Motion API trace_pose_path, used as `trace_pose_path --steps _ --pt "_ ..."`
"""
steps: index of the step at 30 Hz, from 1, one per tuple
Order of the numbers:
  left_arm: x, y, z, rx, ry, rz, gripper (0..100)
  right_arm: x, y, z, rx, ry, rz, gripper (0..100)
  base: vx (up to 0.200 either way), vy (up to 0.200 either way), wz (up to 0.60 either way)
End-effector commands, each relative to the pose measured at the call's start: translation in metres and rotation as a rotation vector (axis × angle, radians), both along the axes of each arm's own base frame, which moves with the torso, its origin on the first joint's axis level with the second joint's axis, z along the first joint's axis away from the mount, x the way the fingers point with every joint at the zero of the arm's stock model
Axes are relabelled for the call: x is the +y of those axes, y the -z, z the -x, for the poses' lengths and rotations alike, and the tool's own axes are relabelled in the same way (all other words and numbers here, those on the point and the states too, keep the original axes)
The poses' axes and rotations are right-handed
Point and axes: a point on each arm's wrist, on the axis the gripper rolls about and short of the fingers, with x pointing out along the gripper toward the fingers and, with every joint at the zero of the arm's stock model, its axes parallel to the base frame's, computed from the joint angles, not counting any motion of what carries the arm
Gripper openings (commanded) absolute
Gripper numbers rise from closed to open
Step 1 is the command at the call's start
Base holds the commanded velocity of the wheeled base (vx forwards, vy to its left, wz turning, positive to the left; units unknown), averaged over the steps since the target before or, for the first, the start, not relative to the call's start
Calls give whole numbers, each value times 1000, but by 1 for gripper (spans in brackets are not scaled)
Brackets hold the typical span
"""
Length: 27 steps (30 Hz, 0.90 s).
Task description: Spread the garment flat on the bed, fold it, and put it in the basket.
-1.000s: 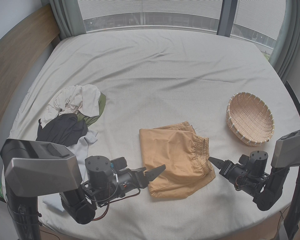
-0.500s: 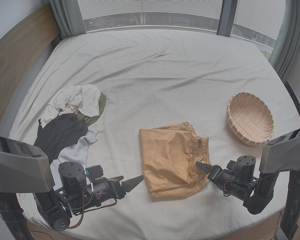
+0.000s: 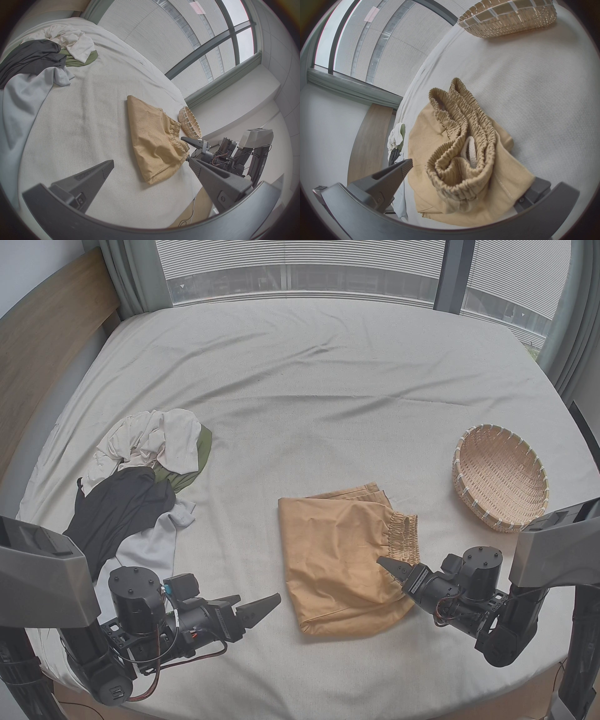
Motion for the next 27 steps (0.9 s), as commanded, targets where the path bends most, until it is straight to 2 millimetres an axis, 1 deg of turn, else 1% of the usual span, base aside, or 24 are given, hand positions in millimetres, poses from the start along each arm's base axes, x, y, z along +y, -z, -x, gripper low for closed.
trace_pose_path --steps 1,9,10,12,13,18,23,24,25,27 --pt "1 1 1 6 -2 -4 100 1 -2 -1 -14 -4 5 100 0 0 0" --pt "1 2 2 13 -2 -8 100 5 11 -8 -5 -7 28 100 0 0 0" --pt "3 3 3 18 -4 -11 100 6 15 -10 -6 -14 49 100 0 0 0" --pt "5 4 5 27 -12 -14 100 6 18 -11 -9 -16 63 100 0 0 0" --pt "7 5 5 33 -16 -19 100 6 19 -11 -10 -16 67 0 0 0 0" --pt "13 6 6 39 -33 -32 100 6 18 -11 -20 -16 79 0 0 0 0" --pt "14 6 5 17 -29 -54 100 6 13 -11 -33 -18 75 0 0 0 0" --pt "15 6 5 15 -29 -57 100 6 6 -10 -54 -20 64 0 0 0 0" --pt "15 5 4 7 -37 -63 100 5 -13 -7 -98 -27 39 0 0 0 0" --pt "15 5 4 -4 -56 -77 100 4 -30 0 -136 -62 15 0 0 0 0"
